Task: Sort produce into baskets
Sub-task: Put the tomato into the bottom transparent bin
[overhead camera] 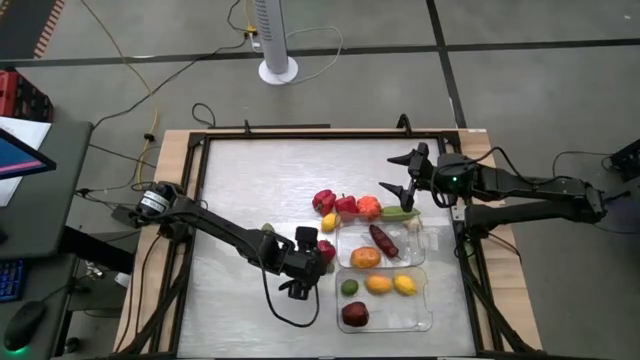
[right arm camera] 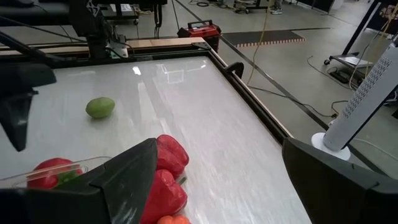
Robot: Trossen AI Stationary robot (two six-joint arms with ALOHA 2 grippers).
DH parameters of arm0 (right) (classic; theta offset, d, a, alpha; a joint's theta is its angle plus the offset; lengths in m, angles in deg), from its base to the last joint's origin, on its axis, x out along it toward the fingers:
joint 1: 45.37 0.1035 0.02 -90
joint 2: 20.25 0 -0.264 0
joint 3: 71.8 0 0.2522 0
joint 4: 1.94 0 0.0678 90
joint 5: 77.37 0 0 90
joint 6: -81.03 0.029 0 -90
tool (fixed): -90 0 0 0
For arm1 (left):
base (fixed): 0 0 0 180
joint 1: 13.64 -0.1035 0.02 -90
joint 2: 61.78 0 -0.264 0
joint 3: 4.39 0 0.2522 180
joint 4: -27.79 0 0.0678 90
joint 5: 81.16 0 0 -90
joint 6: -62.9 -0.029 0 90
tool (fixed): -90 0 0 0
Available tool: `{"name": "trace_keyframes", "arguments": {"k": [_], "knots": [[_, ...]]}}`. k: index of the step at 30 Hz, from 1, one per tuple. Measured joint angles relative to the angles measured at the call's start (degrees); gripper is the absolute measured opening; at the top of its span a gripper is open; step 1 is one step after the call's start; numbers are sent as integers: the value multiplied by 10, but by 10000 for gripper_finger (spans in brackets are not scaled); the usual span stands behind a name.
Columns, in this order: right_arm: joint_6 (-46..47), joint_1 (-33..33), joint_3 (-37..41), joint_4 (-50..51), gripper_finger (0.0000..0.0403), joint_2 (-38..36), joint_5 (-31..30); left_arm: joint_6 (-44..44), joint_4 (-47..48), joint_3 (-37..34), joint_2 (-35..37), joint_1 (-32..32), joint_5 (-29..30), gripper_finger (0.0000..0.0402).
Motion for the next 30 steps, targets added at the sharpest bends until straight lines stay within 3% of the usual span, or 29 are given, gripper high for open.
{"name": "trace_keyframes", "arguments": {"k": [11, 19, 30], "knots": [[4, 0, 0, 0, 369, 0, 0, -13, -114, -67, 1, -35, 35, 277], [0, 0, 0, 0, 369, 0, 0, -14, -238, -126, -6, -67, -26, 277], [1, 0, 0, 0, 369, 0, 0, -43, -293, -178, -10, -72, -25, 276]]}}
